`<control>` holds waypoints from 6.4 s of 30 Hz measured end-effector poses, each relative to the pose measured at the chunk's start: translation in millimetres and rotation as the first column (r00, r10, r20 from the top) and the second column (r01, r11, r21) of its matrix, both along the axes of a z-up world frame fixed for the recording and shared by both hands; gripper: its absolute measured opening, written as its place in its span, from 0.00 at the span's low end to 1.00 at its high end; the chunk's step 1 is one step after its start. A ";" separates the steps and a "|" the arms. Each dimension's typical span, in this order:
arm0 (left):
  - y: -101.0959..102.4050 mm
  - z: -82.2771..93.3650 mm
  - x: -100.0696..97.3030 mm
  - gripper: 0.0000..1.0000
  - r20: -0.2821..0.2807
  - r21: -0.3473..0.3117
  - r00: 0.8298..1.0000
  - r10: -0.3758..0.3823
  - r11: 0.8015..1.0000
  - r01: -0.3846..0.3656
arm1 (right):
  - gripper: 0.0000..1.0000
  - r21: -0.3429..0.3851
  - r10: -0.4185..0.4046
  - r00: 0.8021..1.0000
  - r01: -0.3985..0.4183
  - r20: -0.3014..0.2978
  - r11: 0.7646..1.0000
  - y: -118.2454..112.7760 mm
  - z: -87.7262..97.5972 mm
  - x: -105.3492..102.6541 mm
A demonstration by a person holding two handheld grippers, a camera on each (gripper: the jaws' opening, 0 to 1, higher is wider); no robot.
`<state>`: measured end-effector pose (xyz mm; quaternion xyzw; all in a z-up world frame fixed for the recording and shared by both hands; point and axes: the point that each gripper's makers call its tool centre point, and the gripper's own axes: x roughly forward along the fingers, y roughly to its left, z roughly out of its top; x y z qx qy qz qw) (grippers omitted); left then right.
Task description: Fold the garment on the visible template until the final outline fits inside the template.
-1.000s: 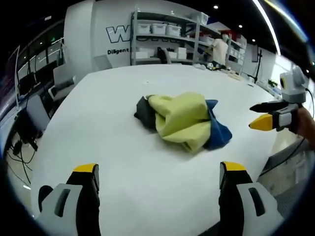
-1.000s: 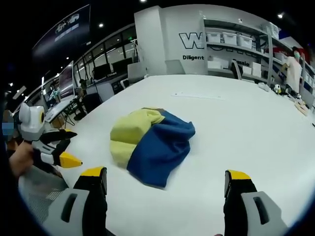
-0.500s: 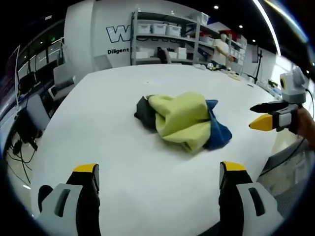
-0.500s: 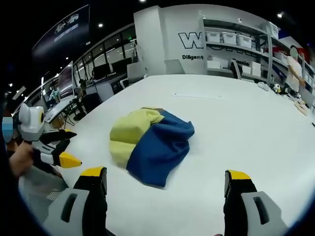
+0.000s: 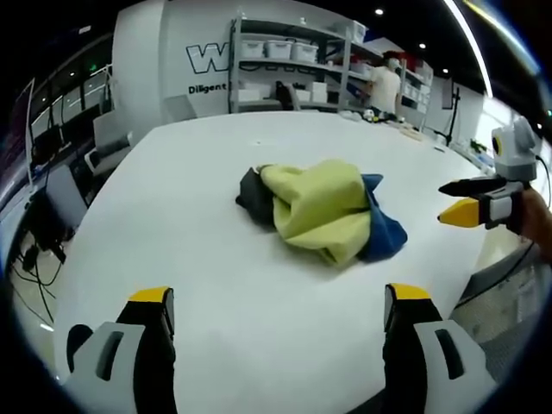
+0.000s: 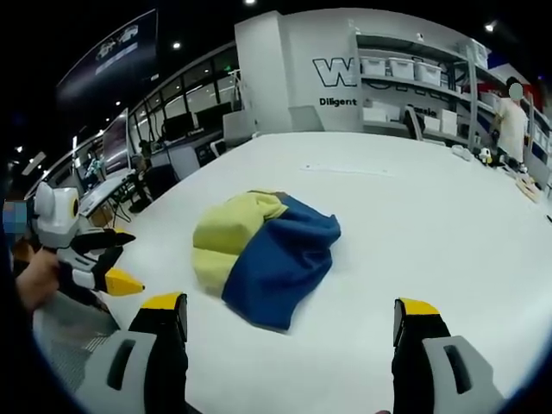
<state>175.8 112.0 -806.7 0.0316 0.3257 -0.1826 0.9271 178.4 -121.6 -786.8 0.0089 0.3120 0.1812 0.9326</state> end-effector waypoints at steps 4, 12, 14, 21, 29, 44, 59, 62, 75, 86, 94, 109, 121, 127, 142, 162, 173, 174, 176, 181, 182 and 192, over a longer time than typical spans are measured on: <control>0.3 -0.1 0.4 0.98 0.000 -0.001 1.000 -0.002 1.000 0.002 | 0.99 -0.010 0.020 1.000 -0.020 -0.004 1.000 3.1 -1.5 -1.3; 2.2 6.3 1.5 0.98 0.020 -0.018 1.000 0.008 1.000 -0.008 | 0.99 0.007 0.044 0.999 -0.044 0.004 0.999 8.0 1.4 -1.0; 1.6 6.7 1.2 0.98 0.015 -0.027 1.000 0.007 1.000 -0.006 | 0.99 0.024 0.045 0.999 -0.045 0.001 0.999 9.1 2.3 -1.3; 3.6 19.6 12.3 0.97 0.033 -0.019 0.999 -0.015 1.000 0.015 | 0.99 0.053 0.070 0.997 -0.072 0.029 0.996 12.8 21.5 11.8; 13.1 35.3 39.7 0.93 0.062 -0.009 0.998 -0.017 1.000 0.018 | 0.98 0.071 0.082 0.995 -0.087 0.058 0.994 8.2 42.1 41.6; 23.9 31.5 87.0 0.89 0.046 -0.021 0.999 0.006 1.000 -0.005 | 0.97 0.095 0.115 0.993 -0.114 -0.007 0.989 6.3 26.1 85.2; 27.4 13.5 122.9 0.83 0.007 -0.030 1.000 0.015 0.999 -0.014 | 0.93 0.094 0.134 0.987 -0.126 -0.087 0.988 7.4 -5.1 113.3; 25.9 9.1 127.9 0.80 0.000 -0.034 1.000 0.018 0.999 -0.018 | 0.92 0.091 0.133 0.986 -0.125 -0.096 0.988 7.6 -10.0 116.6; 16.0 -17.6 152.1 0.62 -0.044 -0.053 0.999 0.014 0.998 -0.016 | 0.77 0.058 0.165 0.978 -0.159 -0.125 0.986 13.3 -27.2 125.9; -21.4 -35.0 158.9 0.27 -0.129 -0.203 0.990 -0.055 0.979 0.028 | 0.56 0.062 0.175 0.974 -0.168 -0.140 0.984 20.1 -37.5 129.6; -26.9 -48.1 162.3 0.16 -0.167 -0.196 0.984 -0.054 0.980 0.020 | 0.35 0.011 0.193 0.973 -0.193 -0.128 0.981 18.7 -39.4 133.0; -31.4 -45.9 162.7 0.01 -0.191 -0.237 0.981 -0.041 0.972 -0.005 | 0.00 -0.125 0.199 0.968 -0.218 -0.150 0.968 7.1 -54.0 131.8; -23.8 -30.2 154.5 0.01 -0.166 -0.223 0.986 -0.024 0.975 -0.014 | 0.00 -0.187 0.147 0.983 -0.166 -0.111 0.968 -11.6 -41.1 132.4; -9.7 -25.7 153.4 0.01 -0.171 -0.219 0.985 0.004 0.975 -0.042 | 0.00 -0.215 0.118 0.989 -0.134 -0.085 0.967 -25.4 -33.5 134.7; 36.9 -3.7 160.7 0.00 -0.112 -0.185 0.988 0.110 0.974 -0.130 | 0.00 -0.233 0.083 0.994 -0.097 -0.066 0.968 -51.1 -23.9 142.3; 87.7 10.6 145.7 0.00 -0.103 -0.146 0.964 0.247 0.955 -0.260 | 0.00 -0.262 -0.041 0.996 0.020 -0.075 0.965 -100.4 -18.1 137.7; 96.9 3.9 122.9 0.01 -0.151 -0.197 0.936 0.319 0.918 -0.345 | 0.00 -0.258 -0.060 0.994 0.034 -0.093 0.966 -107.0 -16.2 123.0; 97.6 2.2 123.3 0.01 -0.155 -0.199 0.935 0.318 0.917 -0.345 | 0.00 -0.256 -0.066 0.993 0.039 -0.099 0.966 -108.0 -17.0 121.4; 96.7 -1.7 121.8 0.01 -0.168 -0.198 0.935 0.311 0.919 -0.341 | 0.00 -0.257 -0.073 0.991 0.042 -0.115 0.966 -107.0 -20.1 113.9; 96.6 -4.9 119.8 0.01 -0.176 -0.197 0.934 0.310 0.919 -0.342 | 0.00 -0.258 -0.079 0.989 0.044 -0.127 0.965 -108.4 -22.9 109.9; 96.6 -5.2 119.5 0.01 -0.177 -0.197 0.934 0.310 0.919 -0.342 | 0.00 -0.259 -0.080 0.988 0.045 -0.128 0.965 -108.6 -23.2 109.4; 99.1 -26.2 102.7 0.00 -0.223 -0.174 0.929 0.297 0.925 -0.337 | 0.00 -0.221 -0.109 0.981 0.072 -0.162 0.973 -109.9 -39.9 80.6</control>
